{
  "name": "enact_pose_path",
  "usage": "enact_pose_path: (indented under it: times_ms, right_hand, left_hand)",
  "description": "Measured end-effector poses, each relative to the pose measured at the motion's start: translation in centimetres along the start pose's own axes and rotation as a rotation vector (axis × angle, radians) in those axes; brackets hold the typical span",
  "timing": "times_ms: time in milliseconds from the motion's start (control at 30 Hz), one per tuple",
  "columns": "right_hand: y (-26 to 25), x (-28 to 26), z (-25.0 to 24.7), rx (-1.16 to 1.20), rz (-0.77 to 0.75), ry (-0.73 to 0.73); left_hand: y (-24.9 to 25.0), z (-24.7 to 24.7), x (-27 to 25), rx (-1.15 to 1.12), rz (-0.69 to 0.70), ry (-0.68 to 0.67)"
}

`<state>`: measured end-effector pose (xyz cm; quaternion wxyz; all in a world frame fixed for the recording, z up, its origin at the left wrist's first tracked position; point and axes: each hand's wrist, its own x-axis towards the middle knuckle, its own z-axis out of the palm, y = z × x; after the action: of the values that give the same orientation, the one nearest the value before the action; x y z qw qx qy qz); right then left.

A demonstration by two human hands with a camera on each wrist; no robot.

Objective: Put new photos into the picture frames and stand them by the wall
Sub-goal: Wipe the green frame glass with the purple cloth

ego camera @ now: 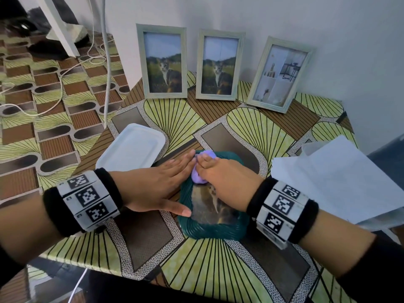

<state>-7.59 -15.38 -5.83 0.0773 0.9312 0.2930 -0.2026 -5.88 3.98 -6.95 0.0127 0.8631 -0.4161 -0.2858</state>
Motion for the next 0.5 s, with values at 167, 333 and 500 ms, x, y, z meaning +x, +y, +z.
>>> enact_pose_path:
  times_ms: [167,333,500]
  right_hand:
    - [-0.3,-0.3,0.3,0.048,-0.045,0.031]
    - [-2.0,-3.2,2.0,0.07,-0.195,-0.054]
    - [-2.3,-7.6,2.7,0.111,-0.198,-0.036]
  left_hand:
    - [0.1,0.0,-0.1,0.024,-0.015,0.005]
    - [0.2,0.0,-0.1,0.033,-0.018,-0.006]
    - [0.2,-0.1,-0.1,0.023,-0.005,-0.005]
